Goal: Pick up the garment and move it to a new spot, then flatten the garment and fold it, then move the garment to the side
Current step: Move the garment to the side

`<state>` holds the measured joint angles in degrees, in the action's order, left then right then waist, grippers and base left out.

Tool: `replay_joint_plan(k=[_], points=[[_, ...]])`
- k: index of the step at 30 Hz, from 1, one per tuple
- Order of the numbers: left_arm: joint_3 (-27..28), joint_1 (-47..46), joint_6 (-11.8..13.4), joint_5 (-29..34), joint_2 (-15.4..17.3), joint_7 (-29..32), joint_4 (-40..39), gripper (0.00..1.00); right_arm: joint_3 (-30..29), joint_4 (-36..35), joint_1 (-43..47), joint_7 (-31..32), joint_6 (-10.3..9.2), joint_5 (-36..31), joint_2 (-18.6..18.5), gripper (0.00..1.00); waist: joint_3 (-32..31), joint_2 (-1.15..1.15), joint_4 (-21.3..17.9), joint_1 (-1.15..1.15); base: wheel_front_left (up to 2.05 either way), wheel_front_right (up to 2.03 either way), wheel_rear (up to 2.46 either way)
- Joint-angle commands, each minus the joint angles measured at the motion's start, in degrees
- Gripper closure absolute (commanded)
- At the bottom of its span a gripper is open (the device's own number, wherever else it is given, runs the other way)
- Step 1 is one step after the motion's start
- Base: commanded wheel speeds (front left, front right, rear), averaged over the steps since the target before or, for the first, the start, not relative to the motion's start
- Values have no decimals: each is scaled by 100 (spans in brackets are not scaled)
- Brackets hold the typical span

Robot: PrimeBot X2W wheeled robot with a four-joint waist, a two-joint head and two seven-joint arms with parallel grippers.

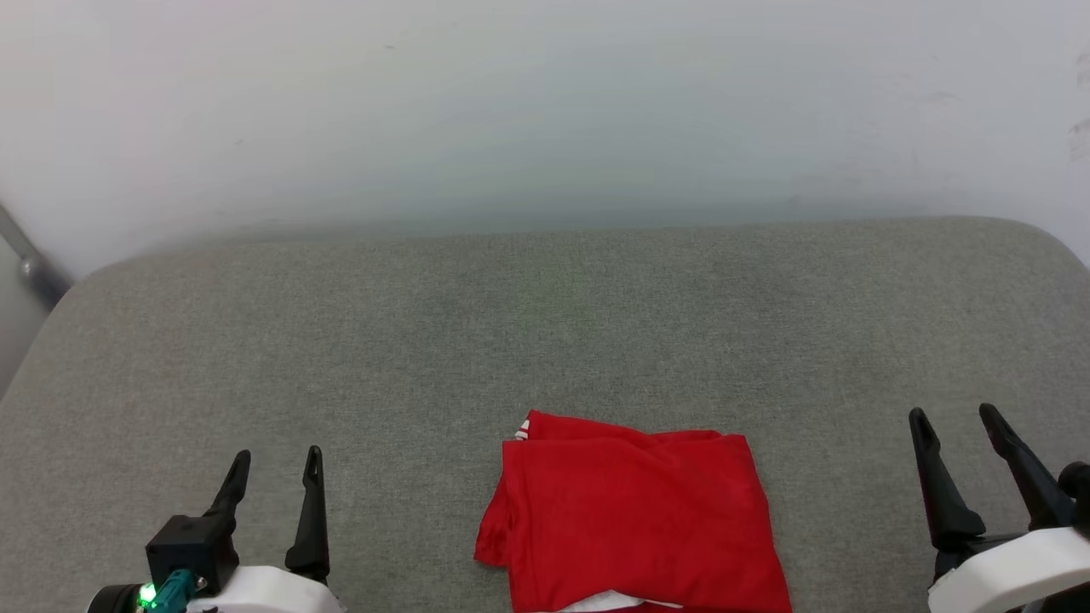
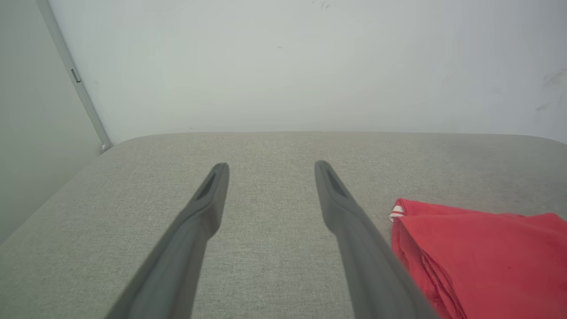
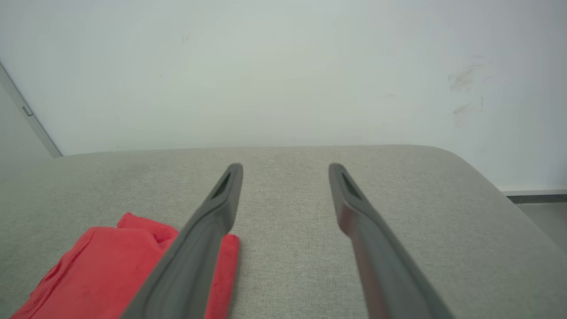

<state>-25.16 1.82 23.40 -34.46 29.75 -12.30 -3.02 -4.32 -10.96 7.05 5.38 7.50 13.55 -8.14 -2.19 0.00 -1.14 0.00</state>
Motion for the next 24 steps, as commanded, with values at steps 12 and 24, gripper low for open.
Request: replay_joint_plan(k=[12, 24], points=[[238, 109, 39, -63, -227, -215, -28, 0, -1629, 638, -127, 2545, -2, 1492, -636, 0, 150, 0, 220, 0, 0, 0, 0], [212, -142, -168, 102, -524, -278, 22, 0, -2179, 2454, -948, 5334, -2, 3253, 357, 0, 348, 0, 712, 0, 0, 0, 0]])
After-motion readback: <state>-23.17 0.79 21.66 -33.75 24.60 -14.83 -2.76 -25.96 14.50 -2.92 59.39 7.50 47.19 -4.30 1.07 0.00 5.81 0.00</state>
